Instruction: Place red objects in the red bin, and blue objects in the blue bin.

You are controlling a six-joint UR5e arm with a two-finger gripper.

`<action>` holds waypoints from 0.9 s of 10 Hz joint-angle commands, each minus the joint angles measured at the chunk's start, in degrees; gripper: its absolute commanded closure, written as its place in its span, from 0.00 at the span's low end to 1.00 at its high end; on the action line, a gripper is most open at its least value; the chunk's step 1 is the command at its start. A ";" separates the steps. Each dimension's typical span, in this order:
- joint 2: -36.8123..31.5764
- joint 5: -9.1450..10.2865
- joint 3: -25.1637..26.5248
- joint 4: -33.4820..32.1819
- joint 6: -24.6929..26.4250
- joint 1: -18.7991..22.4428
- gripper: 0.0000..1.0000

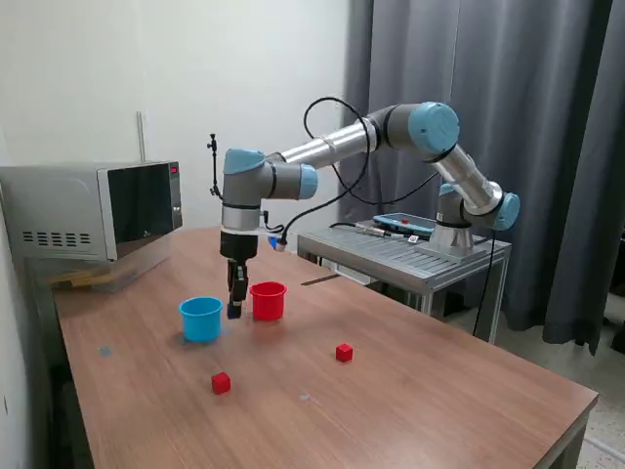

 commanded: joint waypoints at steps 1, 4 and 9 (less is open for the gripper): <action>0.07 -0.04 -1.14 -1.00 -0.01 -2.51 1.00; 0.16 -0.39 -1.24 -4.32 0.34 -3.84 1.00; 0.60 -1.18 -0.36 -5.05 0.78 -4.46 1.00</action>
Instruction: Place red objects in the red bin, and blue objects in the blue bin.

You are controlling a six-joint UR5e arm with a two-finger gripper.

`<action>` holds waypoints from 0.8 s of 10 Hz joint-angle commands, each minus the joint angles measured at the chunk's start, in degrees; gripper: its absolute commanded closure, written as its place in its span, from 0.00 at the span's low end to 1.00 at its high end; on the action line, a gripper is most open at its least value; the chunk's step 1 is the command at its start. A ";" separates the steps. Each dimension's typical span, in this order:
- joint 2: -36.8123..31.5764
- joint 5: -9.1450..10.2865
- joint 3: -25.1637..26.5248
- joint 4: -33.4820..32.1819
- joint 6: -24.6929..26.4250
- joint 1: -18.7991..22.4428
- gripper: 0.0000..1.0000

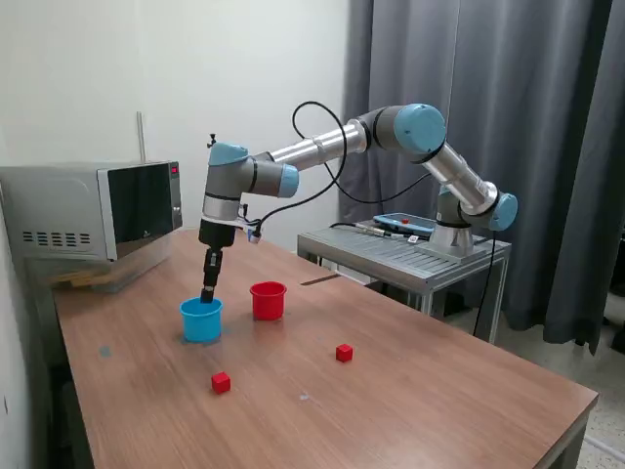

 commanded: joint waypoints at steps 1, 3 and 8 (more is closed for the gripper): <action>0.04 -2.33 0.34 -0.09 0.25 -0.08 1.00; 0.13 -2.53 0.51 -0.09 0.87 -0.08 0.00; -0.31 -2.53 0.69 0.35 0.87 0.09 0.00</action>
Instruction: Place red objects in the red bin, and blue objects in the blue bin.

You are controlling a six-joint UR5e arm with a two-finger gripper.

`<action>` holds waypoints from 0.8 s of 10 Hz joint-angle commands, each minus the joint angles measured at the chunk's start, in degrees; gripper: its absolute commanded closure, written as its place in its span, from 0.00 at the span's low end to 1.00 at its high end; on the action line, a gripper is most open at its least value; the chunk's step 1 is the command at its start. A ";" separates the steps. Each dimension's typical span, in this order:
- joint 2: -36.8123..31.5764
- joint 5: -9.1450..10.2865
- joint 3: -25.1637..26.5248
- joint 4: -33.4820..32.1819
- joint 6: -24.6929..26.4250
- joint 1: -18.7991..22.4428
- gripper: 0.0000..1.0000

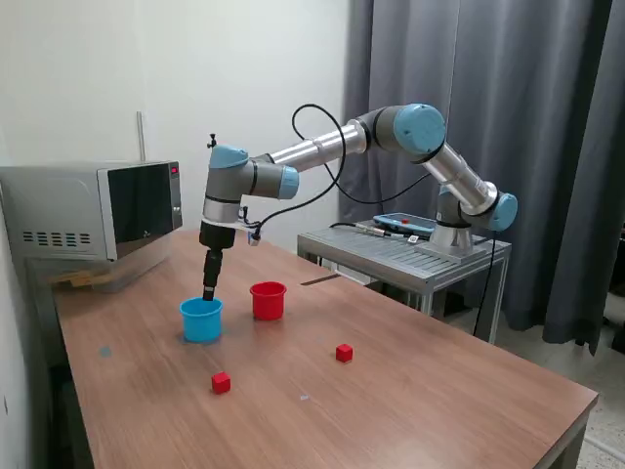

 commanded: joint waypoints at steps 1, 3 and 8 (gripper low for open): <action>-0.90 0.13 0.64 2.07 0.01 0.78 0.00; -3.09 1.10 3.09 6.65 -1.13 3.75 0.00; -12.04 8.49 13.35 7.70 -2.89 9.47 0.00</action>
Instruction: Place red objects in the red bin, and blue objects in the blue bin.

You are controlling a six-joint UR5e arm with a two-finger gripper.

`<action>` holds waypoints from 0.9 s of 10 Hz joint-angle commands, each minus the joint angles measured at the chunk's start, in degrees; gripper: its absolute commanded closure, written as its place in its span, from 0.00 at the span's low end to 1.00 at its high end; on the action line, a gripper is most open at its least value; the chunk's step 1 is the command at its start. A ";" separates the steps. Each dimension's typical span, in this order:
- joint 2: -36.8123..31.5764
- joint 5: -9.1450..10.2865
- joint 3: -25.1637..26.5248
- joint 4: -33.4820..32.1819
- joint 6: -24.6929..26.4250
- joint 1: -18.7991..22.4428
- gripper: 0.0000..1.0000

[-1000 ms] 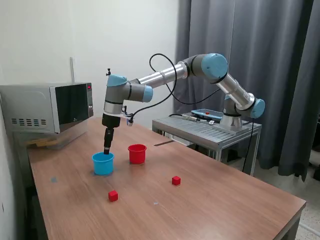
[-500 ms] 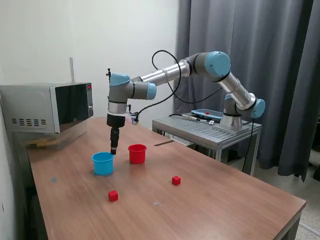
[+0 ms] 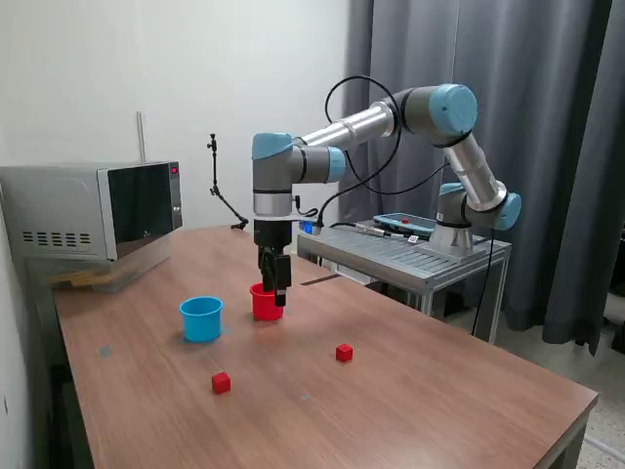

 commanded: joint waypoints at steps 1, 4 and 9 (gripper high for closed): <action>-7.65 0.45 8.00 1.09 -0.12 1.71 0.00; -14.45 0.36 13.92 7.21 -3.18 2.06 0.00; -15.16 0.62 14.36 9.09 -12.16 6.29 0.00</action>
